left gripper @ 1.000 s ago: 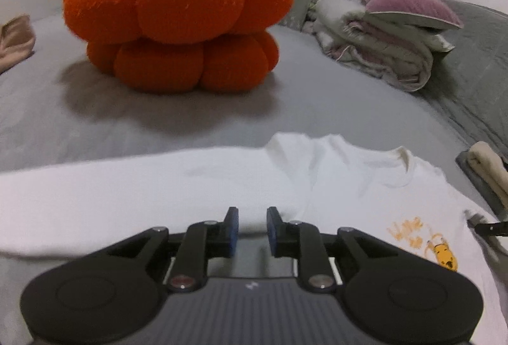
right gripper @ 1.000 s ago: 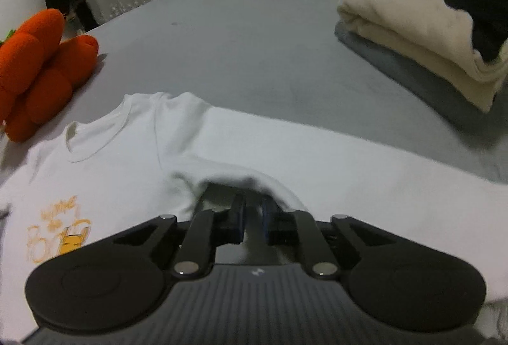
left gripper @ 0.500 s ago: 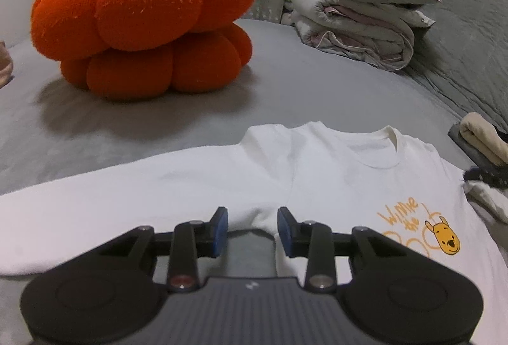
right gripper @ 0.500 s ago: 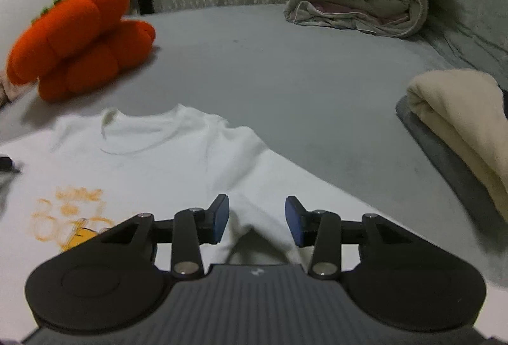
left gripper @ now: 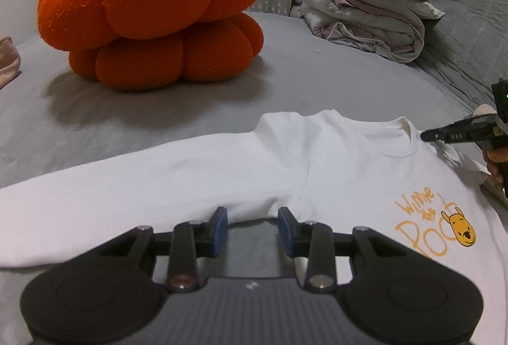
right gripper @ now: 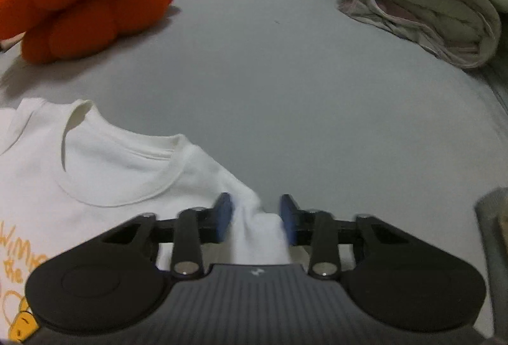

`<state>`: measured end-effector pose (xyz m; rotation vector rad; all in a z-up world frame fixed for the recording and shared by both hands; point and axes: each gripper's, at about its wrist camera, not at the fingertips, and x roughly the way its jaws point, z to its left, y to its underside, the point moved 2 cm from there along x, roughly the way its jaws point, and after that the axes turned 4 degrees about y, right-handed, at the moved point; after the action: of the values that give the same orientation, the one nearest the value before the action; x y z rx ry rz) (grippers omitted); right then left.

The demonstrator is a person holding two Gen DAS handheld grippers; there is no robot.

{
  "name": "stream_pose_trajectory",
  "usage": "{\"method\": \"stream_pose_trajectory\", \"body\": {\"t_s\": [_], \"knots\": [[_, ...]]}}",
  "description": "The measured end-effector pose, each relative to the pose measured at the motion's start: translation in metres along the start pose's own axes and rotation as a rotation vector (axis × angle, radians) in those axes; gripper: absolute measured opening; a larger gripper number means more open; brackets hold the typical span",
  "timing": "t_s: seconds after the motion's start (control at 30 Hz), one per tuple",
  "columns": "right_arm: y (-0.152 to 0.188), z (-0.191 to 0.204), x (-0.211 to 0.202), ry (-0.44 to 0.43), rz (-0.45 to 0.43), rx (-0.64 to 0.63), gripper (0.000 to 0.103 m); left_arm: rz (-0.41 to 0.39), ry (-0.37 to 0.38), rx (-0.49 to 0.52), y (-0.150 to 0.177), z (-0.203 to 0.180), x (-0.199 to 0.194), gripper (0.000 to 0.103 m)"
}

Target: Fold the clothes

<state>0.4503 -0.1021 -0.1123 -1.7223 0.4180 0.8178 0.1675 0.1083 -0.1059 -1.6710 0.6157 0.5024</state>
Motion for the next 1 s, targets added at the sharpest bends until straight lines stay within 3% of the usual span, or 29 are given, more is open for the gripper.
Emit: {"method": "stream_pose_trajectory", "body": {"t_s": [0.17, 0.33, 0.43, 0.47, 0.53, 0.57, 0.63, 0.83, 0.93, 1.0], "knots": [[-0.003, 0.002, -0.020, 0.092, -0.114, -0.039, 0.008, -0.001, -0.018, 0.000, 0.000, -0.001, 0.000, 0.036], [0.017, 0.015, 0.005, 0.187, -0.084, -0.145, 0.008, -0.006, -0.038, 0.009, -0.001, -0.003, -0.001, 0.036], [0.020, 0.014, 0.007, 0.210, -0.092, -0.123, 0.008, -0.001, -0.048, -0.007, -0.001, 0.001, 0.000, 0.036], [0.020, 0.011, 0.007, 0.213, -0.091, -0.108, 0.010, -0.001, -0.047, -0.016, -0.001, 0.003, -0.001, 0.036], [0.020, 0.009, 0.005, 0.274, -0.092, -0.127, 0.046, -0.006, -0.049, -0.025, -0.002, 0.004, -0.003, 0.036], [0.019, 0.006, 0.001, 0.281, -0.088, -0.114, 0.050, -0.009, -0.052, -0.025, -0.002, 0.005, -0.004, 0.036], [0.018, 0.000, -0.006, 0.285, -0.078, -0.079, 0.052, -0.016, -0.055, -0.029, -0.004, 0.005, -0.005, 0.036], [0.019, -0.031, -0.055, 0.255, -0.166, 0.087, 0.051, -0.033, -0.042, -0.055, -0.008, 0.010, -0.012, 0.037], [0.037, -0.057, -0.058, 0.261, -0.081, 0.143, 0.051, -0.037, -0.044, -0.063, -0.009, 0.011, -0.013, 0.038], [0.050, -0.069, -0.058, 0.205, -0.055, 0.203, 0.051, -0.032, -0.045, -0.063, -0.008, 0.011, -0.011, 0.038]]}}
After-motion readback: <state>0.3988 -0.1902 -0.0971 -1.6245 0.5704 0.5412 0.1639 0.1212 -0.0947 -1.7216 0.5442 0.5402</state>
